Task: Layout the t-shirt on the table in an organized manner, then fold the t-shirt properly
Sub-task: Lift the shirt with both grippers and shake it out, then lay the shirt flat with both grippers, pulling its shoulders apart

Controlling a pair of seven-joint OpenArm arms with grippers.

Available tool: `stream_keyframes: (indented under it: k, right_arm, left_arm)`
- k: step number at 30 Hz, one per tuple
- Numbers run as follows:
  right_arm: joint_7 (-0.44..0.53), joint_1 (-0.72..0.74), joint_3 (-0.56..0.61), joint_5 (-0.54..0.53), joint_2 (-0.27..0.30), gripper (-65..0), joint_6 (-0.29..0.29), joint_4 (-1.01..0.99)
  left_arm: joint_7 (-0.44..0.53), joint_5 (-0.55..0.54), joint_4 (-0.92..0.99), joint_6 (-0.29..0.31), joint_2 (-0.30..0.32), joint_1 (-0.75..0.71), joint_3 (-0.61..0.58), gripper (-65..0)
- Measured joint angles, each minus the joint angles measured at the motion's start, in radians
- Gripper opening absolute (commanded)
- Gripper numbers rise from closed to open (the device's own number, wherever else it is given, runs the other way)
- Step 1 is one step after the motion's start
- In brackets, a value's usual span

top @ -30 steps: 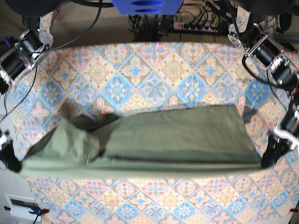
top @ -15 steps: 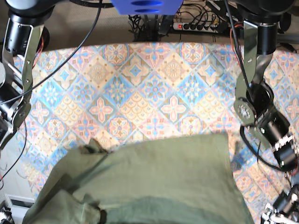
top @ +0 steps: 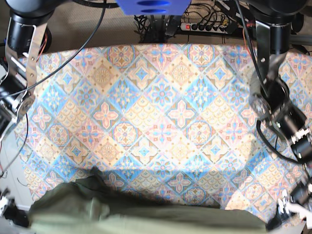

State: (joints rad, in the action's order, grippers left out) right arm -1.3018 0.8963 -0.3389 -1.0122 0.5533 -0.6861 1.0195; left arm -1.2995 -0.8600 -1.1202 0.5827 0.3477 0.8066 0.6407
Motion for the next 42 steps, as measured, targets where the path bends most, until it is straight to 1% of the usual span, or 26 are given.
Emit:
stream_keyframes:
  k: [2, 3, 6, 8, 10, 12, 14, 16, 19, 24, 27, 30, 32, 35, 39, 40, 41, 42]
  right_arm:
    - [-0.027, -0.104, -0.018, -0.01, 0.001, -63.9, -0.012, 0.072]
    - [-0.031, -0.158, -0.034, -0.02, 0.0, -63.9, -0.009, 0.107]
    - [-0.047, -0.303, -0.093, -0.04, -0.003, -63.9, -0.007, 0.184]
    - [-0.051, -0.378, -0.103, -0.068, -0.001, -63.9, -0.005, 0.224]
    - [-0.042, -0.461, -0.106, -0.127, -0.001, -63.9, -0.007, 0.27]
    - [-0.037, -0.53, -0.105, -0.148, -0.002, -63.9, -0.008, 0.309]
    - [-0.058, -0.605, -0.105, -0.15, -0.003, -63.9, -0.009, 0.349]
    - [-0.074, -0.671, -0.105, -0.147, -0.004, -63.9, -0.01, 0.364]
    - [-0.077, -0.761, -0.105, -0.15, -0.005, -63.9, -0.009, 0.367]
    - [-0.073, -0.884, -0.105, -0.145, -0.004, -63.9, -0.009, 0.37]
    - [-0.08, -0.947, -0.117, -0.149, -0.005, -63.9, -0.009, 0.372]
    - [-0.124, -0.986, -0.201, -0.156, -0.001, -63.8, -0.01, 0.375]
    - [-0.125, -0.998, -0.258, -0.151, 0.015, -63.7, -0.009, 0.375]
    - [-0.122, -0.994, -0.333, -0.16, 0.017, -63.6, -0.01, 0.43]
    - [-0.111, -1.003, -0.34, -0.167, 0.019, -63.6, -0.01, 0.475]
    - [-0.109, -1.012, -0.335, -0.162, 0.017, -63.6, -0.01, 0.475]
    - [-0.11, -1.019, -0.322, -0.138, 0.013, -63.5, -0.012, 0.473]
    - [-0.118, -1.022, -0.306, -0.102, 0.012, -63.5, -0.002, 0.467]
  left_arm:
    - [-0.048, -0.035, -0.049, 0.009, 0.015, -0.114, 0.002, -65.0]
    - [-0.056, -0.051, -0.079, 0.008, 0.02, -0.172, 0.003, -65.0]
    - [-0.037, -0.136, -0.156, 0.014, 0.035, -0.336, -0.005, -65.0]
    - [-0.039, -0.157, -0.182, 0.008, 0.04, -0.42, -0.002, -65.0]
    - [-0.041, -0.166, -0.214, 0.005, 0.04, -0.516, 0.0, -65.0]
    - [-0.044, -0.18, -0.239, 0.009, 0.042, -0.594, -0.001, -65.0]
    - [-0.041, -0.192, -0.259, 0.006, 0.051, -0.658, -0.002, -65.0]
    - [-0.034, -0.219, -0.269, 0.015, 0.055, -0.72, -0.002, -65.0]
    - [-0.044, -0.201, -0.265, 0.009, 0.054, -0.802, -0.002, -65.0]
    - [-0.043, -0.204, -0.266, 0.013, 0.053, -0.897, -0.003, -65.0]
    - [-0.042, -0.209, -0.271, 0.013, 0.084, -0.954, -0.009, -65.0]
    - [-0.043, -0.21, -0.315, 0.013, 0.097, -1.008, -0.006, -65.0]
    - [-0.045, -0.21, -0.365, 0.013, 0.105, -1.046, -0.007, -65.0]
    - [-0.042, -0.219, -0.424, 0.016, 0.116, -1.064, -0.006, -65.0]
    - [-0.035, -0.212, -0.428, 0.017, 0.116, -1.055, -0.008, -65.0]
    - [-0.035, -0.193, -0.428, 0.017, 0.116, -1.057, -0.008, -65.0]
    - [-0.036, -0.168, -0.426, 0.017, 0.114, -1.057, -0.009, -65.0]
    - [-0.035, -0.153, -0.423, 0.017, 0.111, -1.057, -0.011, -65.0]
